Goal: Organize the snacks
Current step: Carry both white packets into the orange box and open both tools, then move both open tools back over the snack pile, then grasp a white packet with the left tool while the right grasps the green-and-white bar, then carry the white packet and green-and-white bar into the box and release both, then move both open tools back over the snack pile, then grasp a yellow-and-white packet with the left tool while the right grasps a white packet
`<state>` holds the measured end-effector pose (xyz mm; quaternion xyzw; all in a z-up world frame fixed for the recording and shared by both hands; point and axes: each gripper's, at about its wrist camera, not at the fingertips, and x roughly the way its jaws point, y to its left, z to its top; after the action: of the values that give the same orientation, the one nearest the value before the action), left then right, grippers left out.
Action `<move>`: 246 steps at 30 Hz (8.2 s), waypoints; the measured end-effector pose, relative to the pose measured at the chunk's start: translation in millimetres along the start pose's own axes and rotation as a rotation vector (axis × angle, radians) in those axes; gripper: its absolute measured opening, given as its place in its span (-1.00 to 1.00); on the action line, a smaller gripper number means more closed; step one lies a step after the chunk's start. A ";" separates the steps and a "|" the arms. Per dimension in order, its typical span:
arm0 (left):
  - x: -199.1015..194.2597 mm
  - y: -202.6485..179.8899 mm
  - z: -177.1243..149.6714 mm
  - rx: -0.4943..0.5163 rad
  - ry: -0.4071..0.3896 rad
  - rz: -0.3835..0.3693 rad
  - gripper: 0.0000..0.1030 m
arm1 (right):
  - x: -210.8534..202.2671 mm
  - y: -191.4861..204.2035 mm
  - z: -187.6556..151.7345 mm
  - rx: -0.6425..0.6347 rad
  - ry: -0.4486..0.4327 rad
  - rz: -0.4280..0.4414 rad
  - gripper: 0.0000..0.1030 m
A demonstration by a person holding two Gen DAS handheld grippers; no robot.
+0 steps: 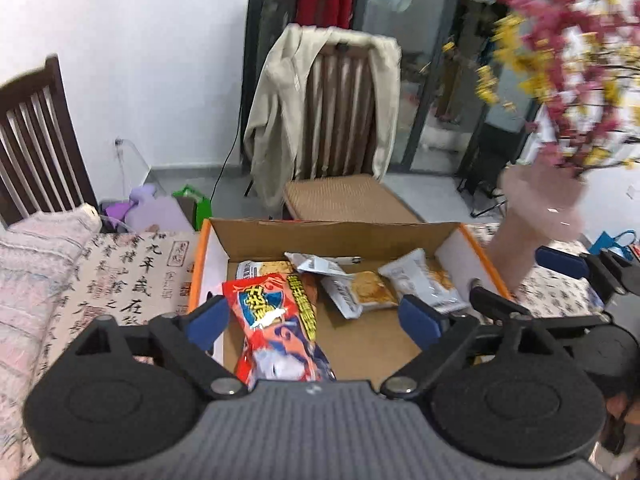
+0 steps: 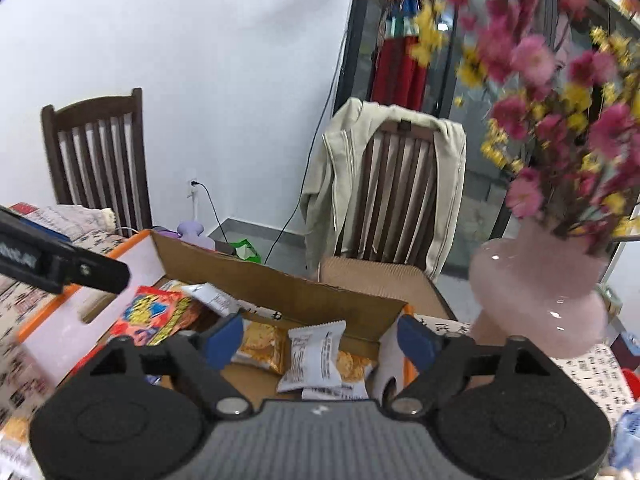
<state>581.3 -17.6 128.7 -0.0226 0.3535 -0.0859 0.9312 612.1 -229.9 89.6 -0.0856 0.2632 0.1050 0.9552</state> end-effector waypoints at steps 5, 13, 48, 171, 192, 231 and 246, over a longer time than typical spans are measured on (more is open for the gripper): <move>-69.6 -11.8 -32.8 0.073 -0.089 0.036 0.95 | -52.8 1.9 -12.8 0.004 -0.025 0.017 0.76; -178.3 -16.8 -112.8 0.053 -0.165 0.028 1.00 | -157.9 11.7 -59.7 0.018 -0.077 0.099 0.95; -219.5 -39.0 -305.0 -0.009 -0.103 0.105 1.00 | -310.8 27.1 -256.1 0.060 -0.109 0.248 1.00; -49.6 -19.9 -64.7 0.077 -0.131 0.010 0.79 | -84.3 -41.1 -50.5 0.207 -0.038 0.026 0.50; -219.2 -30.2 -267.4 -0.030 -0.278 0.176 1.00 | -258.5 10.0 -168.5 0.143 -0.116 0.148 0.78; -168.8 1.9 -236.2 -0.103 -0.153 0.116 0.84 | -236.6 43.2 -209.6 0.113 0.003 0.184 0.89; -13.3 24.0 -170.2 0.020 0.032 0.084 0.44 | -114.5 54.7 -132.3 0.149 0.092 0.285 0.55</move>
<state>462.3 11.5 7.5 0.0029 0.3682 -0.0503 0.9284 438.4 -223.9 31.3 0.0189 0.3232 0.2156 0.9212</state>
